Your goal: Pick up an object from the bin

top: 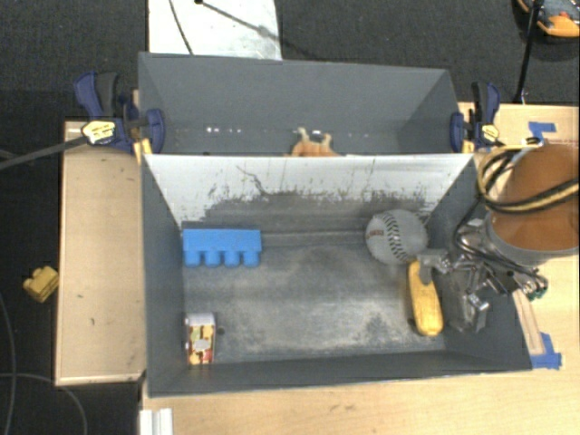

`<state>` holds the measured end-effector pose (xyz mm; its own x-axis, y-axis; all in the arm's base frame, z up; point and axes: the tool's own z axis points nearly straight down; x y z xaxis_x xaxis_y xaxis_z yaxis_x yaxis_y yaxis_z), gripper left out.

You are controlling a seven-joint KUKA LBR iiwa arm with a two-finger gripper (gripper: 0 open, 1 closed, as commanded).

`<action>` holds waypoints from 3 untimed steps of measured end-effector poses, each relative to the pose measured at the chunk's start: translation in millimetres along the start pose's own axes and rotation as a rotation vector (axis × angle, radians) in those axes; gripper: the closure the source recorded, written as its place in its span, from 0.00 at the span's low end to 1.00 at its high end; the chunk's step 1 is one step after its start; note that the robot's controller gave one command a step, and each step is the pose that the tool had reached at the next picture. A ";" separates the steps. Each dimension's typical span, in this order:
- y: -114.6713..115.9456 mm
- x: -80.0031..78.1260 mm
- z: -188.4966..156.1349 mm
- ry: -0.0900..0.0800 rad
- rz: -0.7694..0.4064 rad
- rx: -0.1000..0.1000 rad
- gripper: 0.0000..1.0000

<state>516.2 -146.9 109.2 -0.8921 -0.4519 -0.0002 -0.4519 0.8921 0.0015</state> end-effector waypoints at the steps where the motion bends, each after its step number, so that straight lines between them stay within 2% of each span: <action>1: -4.1 -1.1 -8.4 -0.004 -0.331 0.004 0.00; 2: 13.4 -19.7 40.6 -0.004 -0.473 -0.006 0.00; 3: 10.9 -4.0 37.1 -0.017 -0.753 -0.014 1.00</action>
Offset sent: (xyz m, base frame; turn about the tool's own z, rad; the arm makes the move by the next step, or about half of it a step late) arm 0.0106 0.0148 -0.0392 -0.4708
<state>514.8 -135.3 72.1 -0.3417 -0.9396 -0.0214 -0.9398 0.3416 0.0073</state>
